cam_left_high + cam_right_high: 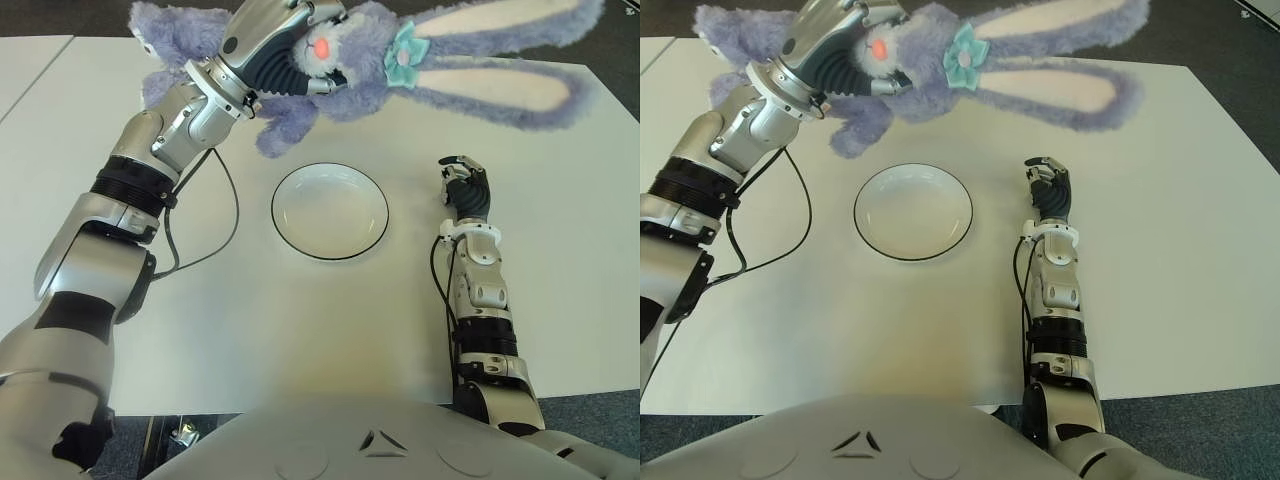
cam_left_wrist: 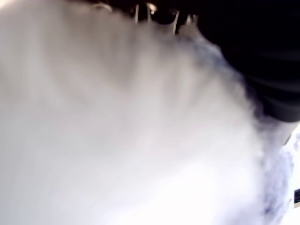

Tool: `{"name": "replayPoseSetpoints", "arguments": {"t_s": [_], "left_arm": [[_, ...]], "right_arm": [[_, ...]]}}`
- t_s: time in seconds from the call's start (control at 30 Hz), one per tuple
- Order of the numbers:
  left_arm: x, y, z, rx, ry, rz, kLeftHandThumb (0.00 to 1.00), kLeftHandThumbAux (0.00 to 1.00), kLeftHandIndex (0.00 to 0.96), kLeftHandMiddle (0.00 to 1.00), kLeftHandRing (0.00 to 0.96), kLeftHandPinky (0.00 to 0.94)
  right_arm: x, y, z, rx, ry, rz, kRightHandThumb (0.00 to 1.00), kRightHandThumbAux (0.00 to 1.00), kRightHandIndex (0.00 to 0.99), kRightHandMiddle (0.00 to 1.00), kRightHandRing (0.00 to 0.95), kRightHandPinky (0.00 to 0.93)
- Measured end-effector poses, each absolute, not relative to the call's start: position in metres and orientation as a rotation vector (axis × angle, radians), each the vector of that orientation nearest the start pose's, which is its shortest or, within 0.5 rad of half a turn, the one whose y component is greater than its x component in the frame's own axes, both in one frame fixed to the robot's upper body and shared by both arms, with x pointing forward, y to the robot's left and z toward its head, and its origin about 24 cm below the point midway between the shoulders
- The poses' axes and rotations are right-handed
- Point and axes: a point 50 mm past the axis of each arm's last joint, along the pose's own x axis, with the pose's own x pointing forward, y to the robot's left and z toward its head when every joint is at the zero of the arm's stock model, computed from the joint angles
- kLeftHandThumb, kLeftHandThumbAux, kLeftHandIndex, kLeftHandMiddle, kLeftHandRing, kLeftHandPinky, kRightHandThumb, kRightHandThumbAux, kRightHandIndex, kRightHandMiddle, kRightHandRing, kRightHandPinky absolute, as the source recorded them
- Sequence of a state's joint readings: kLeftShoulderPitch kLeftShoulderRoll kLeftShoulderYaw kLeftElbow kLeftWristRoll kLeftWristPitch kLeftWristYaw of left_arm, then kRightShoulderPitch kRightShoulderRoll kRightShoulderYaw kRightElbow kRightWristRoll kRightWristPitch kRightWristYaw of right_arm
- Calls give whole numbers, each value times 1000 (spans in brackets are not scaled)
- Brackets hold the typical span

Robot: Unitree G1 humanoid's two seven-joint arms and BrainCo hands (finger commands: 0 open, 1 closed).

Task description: Put the doll into the plate.

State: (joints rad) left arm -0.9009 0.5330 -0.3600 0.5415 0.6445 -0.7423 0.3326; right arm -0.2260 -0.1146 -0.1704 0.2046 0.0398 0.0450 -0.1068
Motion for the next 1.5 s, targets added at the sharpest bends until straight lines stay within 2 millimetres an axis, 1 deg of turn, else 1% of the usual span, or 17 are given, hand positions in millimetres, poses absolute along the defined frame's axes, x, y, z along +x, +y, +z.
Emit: {"name": "replayPoseSetpoints", "arguments": {"t_s": [0.4,0.6,0.87,1.3,1.5], "left_arm": [[332,103,213,1045,-1188,-395,1000,656,388,505,544,459],[328,99,206,1018,-1168,-472,1000,656,389,508,548,459],[322,94,202,1002,-1137,-560,1000,655,395,516,551,453],[318,87,198,1059,-1120,-656,1000,656,390,502,522,453],[316,86,192,1080,-1106,-680,1000,656,391,500,521,452]], "right_arm": [[295,-204,56,-41,13,-240,725,710,441,880,880,893],[296,-204,56,-42,13,-238,725,710,441,884,888,898],[296,-203,56,-43,13,-239,725,711,441,885,886,895],[296,-202,56,-47,13,-234,726,711,441,886,888,899],[296,-202,56,-47,14,-235,726,711,441,884,886,894]]}}
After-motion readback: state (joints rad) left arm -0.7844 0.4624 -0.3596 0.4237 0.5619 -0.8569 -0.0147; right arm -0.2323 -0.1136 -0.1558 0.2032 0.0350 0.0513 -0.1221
